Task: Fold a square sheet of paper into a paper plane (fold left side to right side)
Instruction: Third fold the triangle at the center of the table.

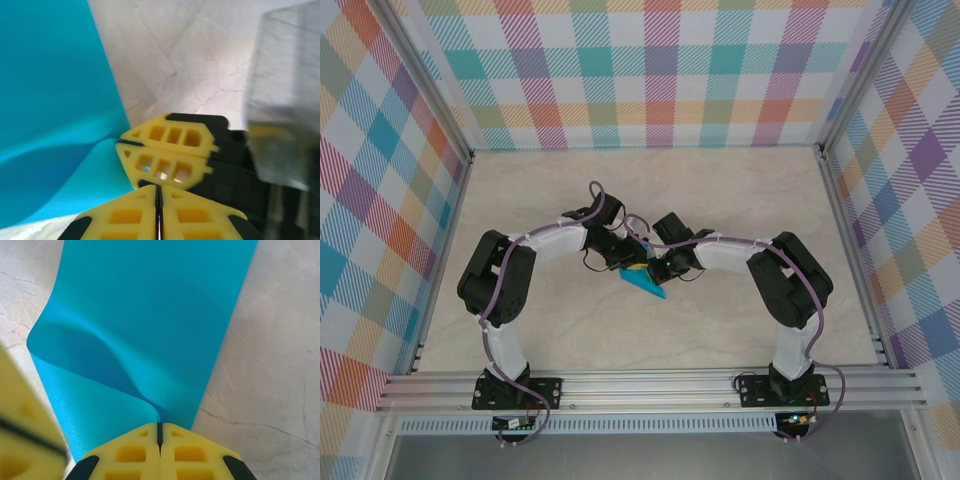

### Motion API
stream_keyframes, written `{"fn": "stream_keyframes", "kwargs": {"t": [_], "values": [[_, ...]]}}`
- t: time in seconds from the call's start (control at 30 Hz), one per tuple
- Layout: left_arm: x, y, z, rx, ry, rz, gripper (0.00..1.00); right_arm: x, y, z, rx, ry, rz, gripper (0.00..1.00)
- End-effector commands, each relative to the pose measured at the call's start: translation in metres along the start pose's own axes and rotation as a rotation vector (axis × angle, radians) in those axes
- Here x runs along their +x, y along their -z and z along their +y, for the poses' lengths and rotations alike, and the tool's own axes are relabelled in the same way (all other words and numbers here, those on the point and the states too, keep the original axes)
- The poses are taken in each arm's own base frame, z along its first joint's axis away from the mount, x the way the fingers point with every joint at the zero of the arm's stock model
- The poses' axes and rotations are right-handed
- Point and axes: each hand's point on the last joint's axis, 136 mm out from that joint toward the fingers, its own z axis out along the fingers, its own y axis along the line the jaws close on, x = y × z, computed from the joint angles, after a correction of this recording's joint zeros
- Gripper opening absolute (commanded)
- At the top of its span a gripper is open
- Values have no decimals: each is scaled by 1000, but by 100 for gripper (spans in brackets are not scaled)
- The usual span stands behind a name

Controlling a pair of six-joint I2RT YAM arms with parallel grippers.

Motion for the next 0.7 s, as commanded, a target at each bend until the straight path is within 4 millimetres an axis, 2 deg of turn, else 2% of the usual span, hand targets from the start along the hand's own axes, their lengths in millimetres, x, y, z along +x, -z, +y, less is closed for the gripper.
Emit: {"fn": "stream_keyframes", "kwargs": {"t": [0.0,0.13,0.67], "values": [[3,-13,16,-56,28,15,9,29,-11,2,-17,0,119,0],[7,-12,28,-101,37,-1,9,28,-12,3,-17,1,120,0],[21,-17,48,-138,54,23,9,28,-15,5,-20,4,128,0]]}}
